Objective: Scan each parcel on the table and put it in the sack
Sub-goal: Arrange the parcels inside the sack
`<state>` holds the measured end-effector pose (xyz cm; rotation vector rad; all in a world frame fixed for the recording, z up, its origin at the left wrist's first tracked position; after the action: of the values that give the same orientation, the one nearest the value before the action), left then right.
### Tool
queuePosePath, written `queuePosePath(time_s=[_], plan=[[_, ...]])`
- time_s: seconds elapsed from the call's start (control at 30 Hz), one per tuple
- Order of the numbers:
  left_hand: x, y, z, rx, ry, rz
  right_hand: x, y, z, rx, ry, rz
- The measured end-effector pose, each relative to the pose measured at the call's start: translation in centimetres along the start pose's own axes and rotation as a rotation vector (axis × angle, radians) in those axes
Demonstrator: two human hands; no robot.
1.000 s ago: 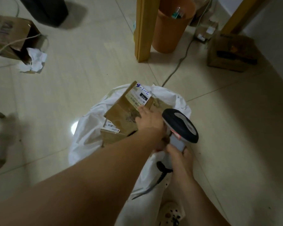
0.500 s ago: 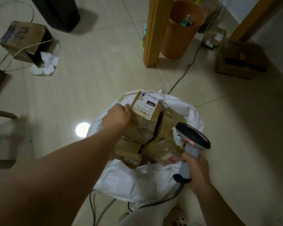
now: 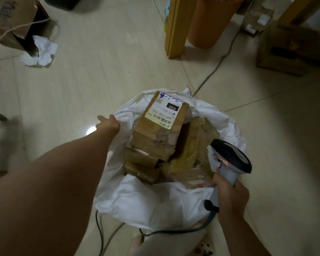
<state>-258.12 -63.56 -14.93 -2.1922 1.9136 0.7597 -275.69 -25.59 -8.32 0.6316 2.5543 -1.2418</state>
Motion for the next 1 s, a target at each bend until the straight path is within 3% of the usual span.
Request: queuePosePath(time_s=[0.13,0.23,0.43,0.63,0.77,1.0], plan=[[-0.5,-1.7,1.3,-0.235,-0.258,-0.199,-0.3,-0.1,-0.1,-0.001,-0.014,0.002],[-3.4,-1.8,0.6,-0.210,-0.550,-0.242,-0.8,-1.1,-0.2,0.015,-0.021,0.020],[-1.8,1.2,-8.8,-0.337,-0.196,-0.003,-2.7,-7.4,-1.1,0.039,-0.070,-0.039],[-2.5,5.0,-21.7,-0.449,0.112,0.209,-5.5,-19.7,-5.1,0.160,-0.081,-0.213],[-4.7,5.0,-26.1,-0.577,-0.025,0.134,-9.1,-24.6,-5.4,0.088,-0.161,-0.268],[-0.8,3.8,-34.2,-0.636,-0.031,0.187,-15.0,-32.8,-8.3,0.192,-0.172,-0.358]])
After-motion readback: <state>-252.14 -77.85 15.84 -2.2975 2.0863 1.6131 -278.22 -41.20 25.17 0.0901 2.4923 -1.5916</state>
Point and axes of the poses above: each hand's wrist, its own x-axis towards the middle knuckle, its own z-axis out of the palm, y = z × x, the point moved 9 cm from there along x, towards the middle knuckle, and after that the axes turned 15 degrees about y, right-handed, at the moved point
